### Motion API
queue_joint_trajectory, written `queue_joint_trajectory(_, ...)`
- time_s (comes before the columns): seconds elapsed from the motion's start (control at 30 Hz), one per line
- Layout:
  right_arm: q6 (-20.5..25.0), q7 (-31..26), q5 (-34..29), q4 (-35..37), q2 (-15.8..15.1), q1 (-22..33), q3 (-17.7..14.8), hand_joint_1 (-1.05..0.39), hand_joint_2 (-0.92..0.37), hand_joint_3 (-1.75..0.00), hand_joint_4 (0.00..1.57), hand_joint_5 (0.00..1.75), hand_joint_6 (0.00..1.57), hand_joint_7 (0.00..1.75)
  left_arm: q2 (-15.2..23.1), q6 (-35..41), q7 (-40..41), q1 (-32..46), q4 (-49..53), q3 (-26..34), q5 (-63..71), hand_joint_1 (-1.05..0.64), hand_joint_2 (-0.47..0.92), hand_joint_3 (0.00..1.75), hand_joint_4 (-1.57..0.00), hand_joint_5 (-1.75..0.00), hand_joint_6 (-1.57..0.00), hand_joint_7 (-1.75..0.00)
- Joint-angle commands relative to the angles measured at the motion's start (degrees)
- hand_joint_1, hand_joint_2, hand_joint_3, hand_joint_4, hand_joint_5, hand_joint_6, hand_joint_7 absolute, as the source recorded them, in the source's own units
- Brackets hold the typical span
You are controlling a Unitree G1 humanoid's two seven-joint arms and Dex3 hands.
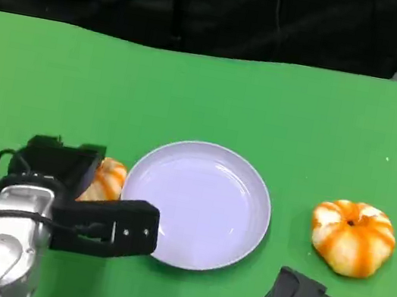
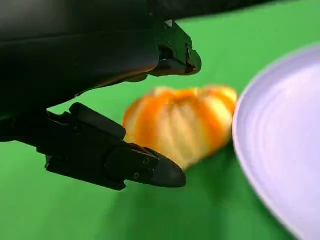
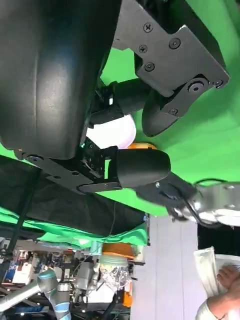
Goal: Grasp the bread from the table and place it into the plate.
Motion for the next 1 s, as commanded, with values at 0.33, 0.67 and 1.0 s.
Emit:
queue_joint_trajectory(0.33,1.4,-0.87,-0.27,-2.53,-0.17,1.21,0.87,-0.03,-0.34,-1.37,0.68,1.73,0.67,1.52,0.14,-15.91,13.94,-1.03,15.98,3.61,-16.19,-0.18,0.9,0.11,-0.76,-1.29,-1.02,-0.31)
queue_joint_trajectory(0.67,1.44,-0.47,0.91,-1.89,-0.38,0.27,-0.45,-0.04,-0.34,-1.37,0.67,1.74,0.67,1.53,3.39,-20.72,37.33,1.4,12.44,1.04,-8.74,-0.19,0.54,0.81,-0.88,-1.75,-0.6,-1.74)
queue_joint_trajectory(1.0,1.02,0.27,1.84,-2.42,-0.95,0.87,-1.25,-0.05,-0.35,-1.37,0.68,1.71,0.67,1.51,0.53,-23.12,46.58,2.17,1.57,1.62,-8.59,-0.18,0.43,1.19,-0.97,-1.75,-0.72,-1.75)
